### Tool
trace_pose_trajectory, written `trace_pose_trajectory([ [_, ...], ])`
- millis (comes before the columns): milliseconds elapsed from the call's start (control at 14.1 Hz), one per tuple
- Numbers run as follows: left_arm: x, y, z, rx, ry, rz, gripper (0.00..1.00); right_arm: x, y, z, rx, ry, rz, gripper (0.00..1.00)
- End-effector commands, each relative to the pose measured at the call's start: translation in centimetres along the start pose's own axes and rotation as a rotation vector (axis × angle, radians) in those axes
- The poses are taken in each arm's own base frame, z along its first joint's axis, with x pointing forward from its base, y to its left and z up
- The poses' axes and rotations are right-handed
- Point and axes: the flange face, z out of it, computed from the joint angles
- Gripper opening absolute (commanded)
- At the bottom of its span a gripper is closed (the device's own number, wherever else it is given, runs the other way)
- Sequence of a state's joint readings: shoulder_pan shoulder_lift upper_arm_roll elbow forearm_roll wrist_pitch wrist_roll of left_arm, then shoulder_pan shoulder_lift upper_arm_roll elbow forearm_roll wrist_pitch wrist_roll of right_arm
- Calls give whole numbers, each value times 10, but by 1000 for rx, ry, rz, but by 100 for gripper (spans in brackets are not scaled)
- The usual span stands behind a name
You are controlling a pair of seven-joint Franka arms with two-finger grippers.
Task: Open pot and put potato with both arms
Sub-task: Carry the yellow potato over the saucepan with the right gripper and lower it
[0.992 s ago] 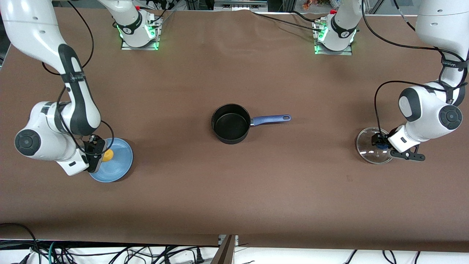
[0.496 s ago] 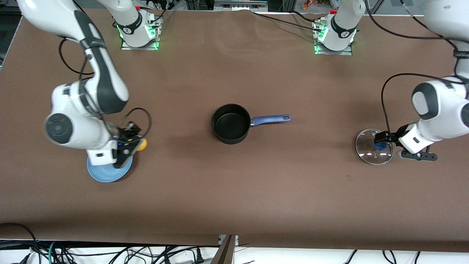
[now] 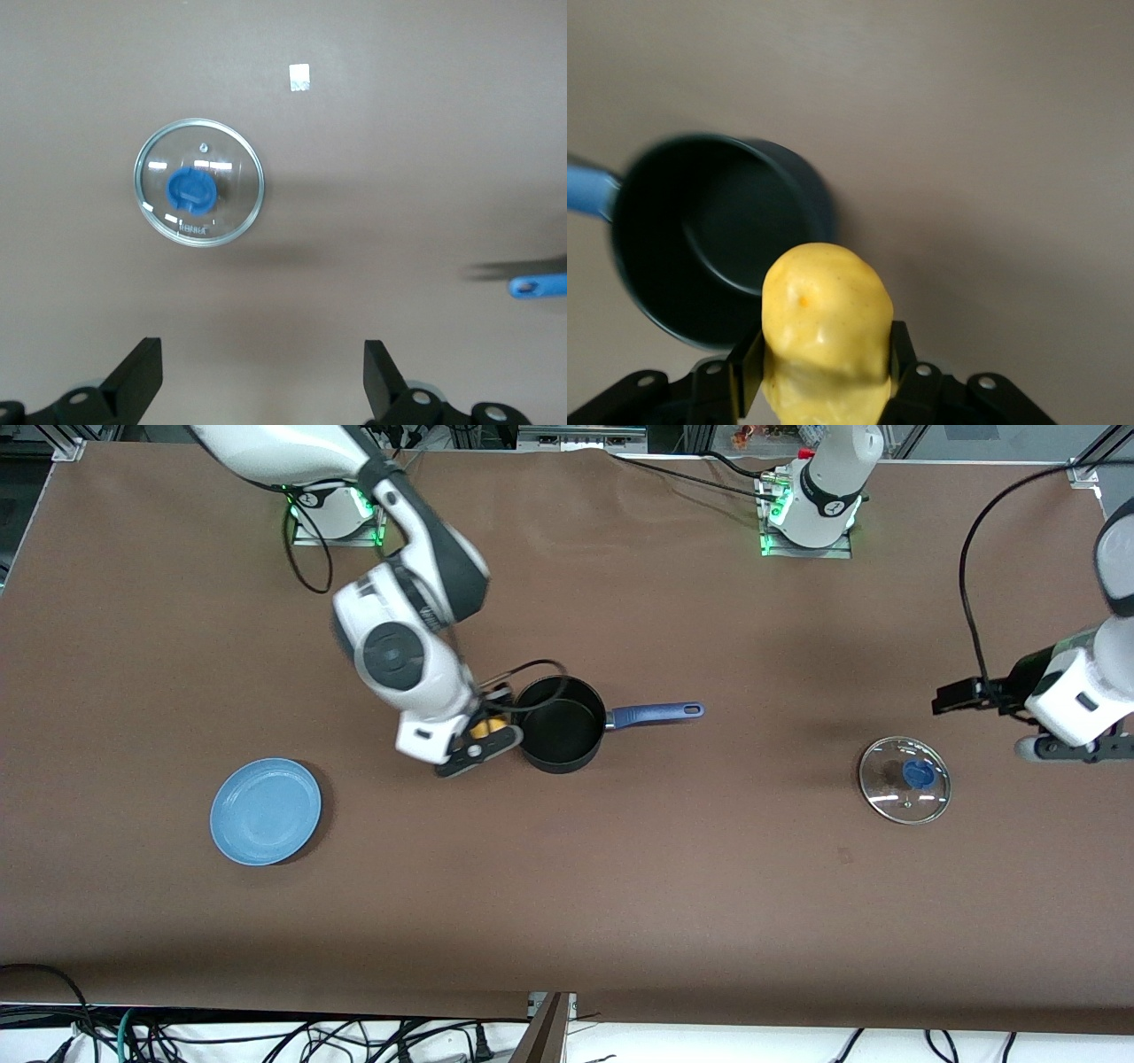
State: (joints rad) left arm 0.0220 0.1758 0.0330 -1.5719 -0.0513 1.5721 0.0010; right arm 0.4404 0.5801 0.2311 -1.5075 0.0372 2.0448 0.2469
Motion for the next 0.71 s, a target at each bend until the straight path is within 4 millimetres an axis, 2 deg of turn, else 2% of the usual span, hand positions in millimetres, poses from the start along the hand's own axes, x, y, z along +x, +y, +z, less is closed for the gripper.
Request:
trace_pose_trajectory([
  [0, -14, 1, -33, 18, -22, -18, 100, 7, -42, 37, 38, 56, 132, 16],
  [142, -20, 14, -41, 21, -38, -6, 100, 6, -60, 70, 44, 68, 179, 16],
  [213, -20, 15, -40, 33, -40, -13, 100, 6, -62, 82, 45, 64, 191, 16],
  [283, -16, 14, -35, 33, -47, -15, 100, 5, -61, 92, 42, 54, 193, 16],
  [567, -15, 25, -35, 35, -48, -2, 100, 3, -56, 117, 29, 18, 201, 20],
  [638, -15, 25, -34, 35, -49, -2, 100, 3, -55, 120, 28, 13, 202, 45],
])
